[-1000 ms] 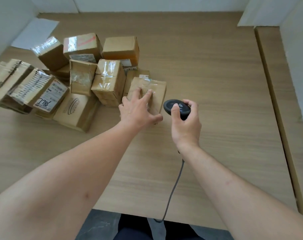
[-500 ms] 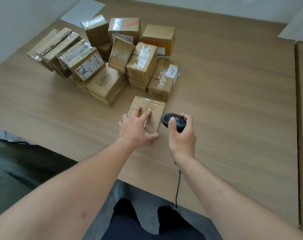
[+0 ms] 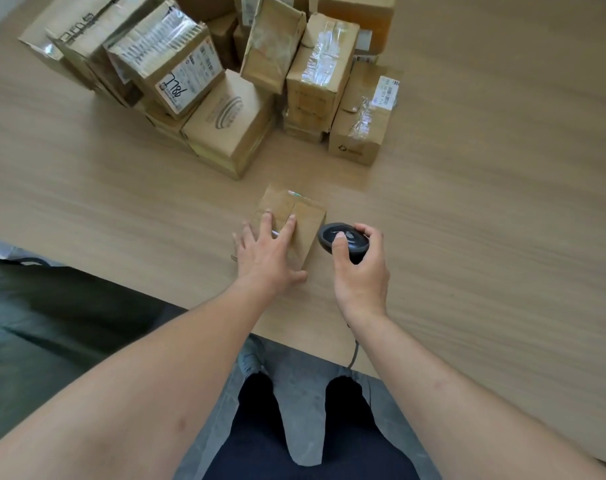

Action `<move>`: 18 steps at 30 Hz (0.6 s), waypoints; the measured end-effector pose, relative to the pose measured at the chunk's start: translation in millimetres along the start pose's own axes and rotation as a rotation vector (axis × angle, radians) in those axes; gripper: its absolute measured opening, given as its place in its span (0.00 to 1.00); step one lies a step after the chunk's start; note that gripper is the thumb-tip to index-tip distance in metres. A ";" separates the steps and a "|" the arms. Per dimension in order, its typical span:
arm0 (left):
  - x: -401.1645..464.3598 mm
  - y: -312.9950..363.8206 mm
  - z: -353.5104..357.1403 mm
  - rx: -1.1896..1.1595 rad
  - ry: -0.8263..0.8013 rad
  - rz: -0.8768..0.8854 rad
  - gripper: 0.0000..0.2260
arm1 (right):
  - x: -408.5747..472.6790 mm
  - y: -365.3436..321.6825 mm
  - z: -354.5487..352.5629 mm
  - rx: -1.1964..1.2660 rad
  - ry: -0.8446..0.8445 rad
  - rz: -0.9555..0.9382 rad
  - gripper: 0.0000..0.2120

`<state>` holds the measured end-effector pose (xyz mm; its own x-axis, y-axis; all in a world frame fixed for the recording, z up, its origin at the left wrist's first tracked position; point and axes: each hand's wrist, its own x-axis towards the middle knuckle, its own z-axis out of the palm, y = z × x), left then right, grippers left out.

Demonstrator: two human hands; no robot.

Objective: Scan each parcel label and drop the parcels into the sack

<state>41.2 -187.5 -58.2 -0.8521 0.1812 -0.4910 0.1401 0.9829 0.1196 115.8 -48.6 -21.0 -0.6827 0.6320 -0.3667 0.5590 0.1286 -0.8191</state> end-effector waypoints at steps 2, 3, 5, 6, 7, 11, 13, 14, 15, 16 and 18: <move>2.1 -0.5 -2.1 -0.036 -0.015 0.019 0.51 | -0.2 0.0 2.6 -0.007 0.005 0.002 0.12; 3.8 -3.3 -4.7 -0.054 -0.019 0.033 0.50 | 0.8 -1.5 4.8 -0.011 0.006 0.002 0.12; 7.1 -13.6 -10.7 -0.097 -0.030 0.068 0.49 | 3.7 -6.8 8.2 -0.010 0.012 -0.003 0.12; 7.7 -20.4 -14.7 -0.145 -0.044 0.089 0.49 | 5.1 -9.8 9.8 -0.006 0.016 -0.007 0.11; 7.6 -28.1 -19.0 -0.218 -0.063 0.103 0.49 | 6.0 -12.9 11.4 -0.001 0.017 -0.013 0.11; 2.8 -60.8 -42.3 -0.529 -0.077 0.168 0.42 | 3.1 -23.6 18.8 0.008 0.001 -0.033 0.13; -0.2 -73.2 -55.2 -0.674 -0.045 0.224 0.36 | 0.4 -28.1 22.1 0.014 -0.011 -0.037 0.13; -1.2 -78.0 -60.0 -0.728 -0.015 0.234 0.34 | -0.5 -29.8 23.1 0.017 -0.018 -0.038 0.14; -2.2 -81.2 -64.7 -0.736 0.043 0.226 0.32 | -0.9 -31.6 24.0 0.018 -0.026 -0.039 0.14; -1.8 -84.5 -67.4 -0.698 0.119 0.207 0.30 | -1.1 -33.0 24.6 0.019 -0.033 -0.041 0.14; 0.8 -90.3 -69.7 -0.624 0.250 0.147 0.25 | -1.2 -36.2 25.5 0.017 -0.042 -0.048 0.14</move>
<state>-7.3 -278.4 -9.3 -0.9477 0.2248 -0.2264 0.0110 0.7323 0.6809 84.3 -73.4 -2.1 -0.7278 0.5928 -0.3448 0.5175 0.1448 -0.8433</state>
